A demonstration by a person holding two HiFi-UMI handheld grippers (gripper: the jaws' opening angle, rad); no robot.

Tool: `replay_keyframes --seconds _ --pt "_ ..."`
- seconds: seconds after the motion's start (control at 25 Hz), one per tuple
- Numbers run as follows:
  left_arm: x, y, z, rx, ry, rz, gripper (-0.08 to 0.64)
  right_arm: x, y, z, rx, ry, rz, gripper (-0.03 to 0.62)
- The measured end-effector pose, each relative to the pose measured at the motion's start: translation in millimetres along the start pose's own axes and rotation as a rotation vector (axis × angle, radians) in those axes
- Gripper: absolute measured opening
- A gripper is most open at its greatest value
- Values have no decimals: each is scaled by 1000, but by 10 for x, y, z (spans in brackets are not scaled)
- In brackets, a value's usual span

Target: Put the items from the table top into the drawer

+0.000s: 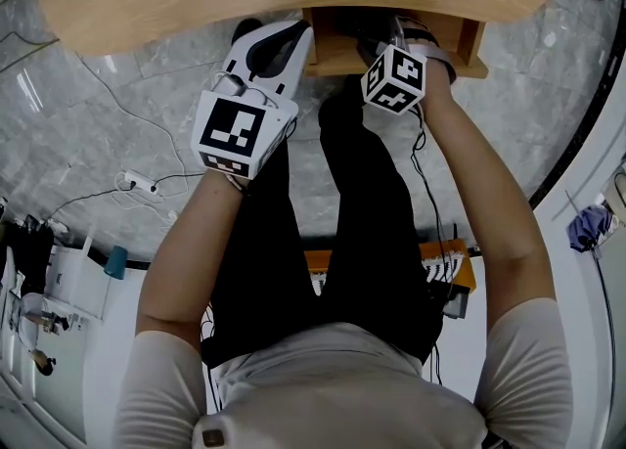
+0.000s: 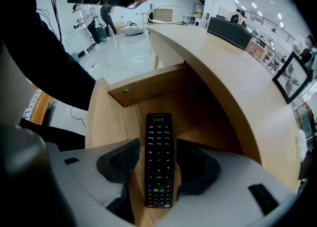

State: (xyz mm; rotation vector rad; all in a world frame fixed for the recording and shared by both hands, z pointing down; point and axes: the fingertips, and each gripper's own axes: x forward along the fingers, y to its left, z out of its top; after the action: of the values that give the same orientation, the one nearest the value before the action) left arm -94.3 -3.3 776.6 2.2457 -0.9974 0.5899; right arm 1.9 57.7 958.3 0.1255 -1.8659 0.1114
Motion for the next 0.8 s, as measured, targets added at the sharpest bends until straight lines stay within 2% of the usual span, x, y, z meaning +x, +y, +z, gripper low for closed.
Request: replay_keyframes --seconds 0.24,0.4,0.64,0.8 --pt "-243 -148 308 40 -4 -25 9 -514 -25 188 56 -45 -52 245" --pt "-479 -328 659 62 -17 -42 9 -1158 -139 444 168 -133 -123 244" --pt "-941 -650 1471 119 -58 -92 9 -2488 -482 971 400 -293 -275 197" --pt "-1353 -984 2124 159 -105 -120 9 -3528 -521 1358 492 -417 -365 151"
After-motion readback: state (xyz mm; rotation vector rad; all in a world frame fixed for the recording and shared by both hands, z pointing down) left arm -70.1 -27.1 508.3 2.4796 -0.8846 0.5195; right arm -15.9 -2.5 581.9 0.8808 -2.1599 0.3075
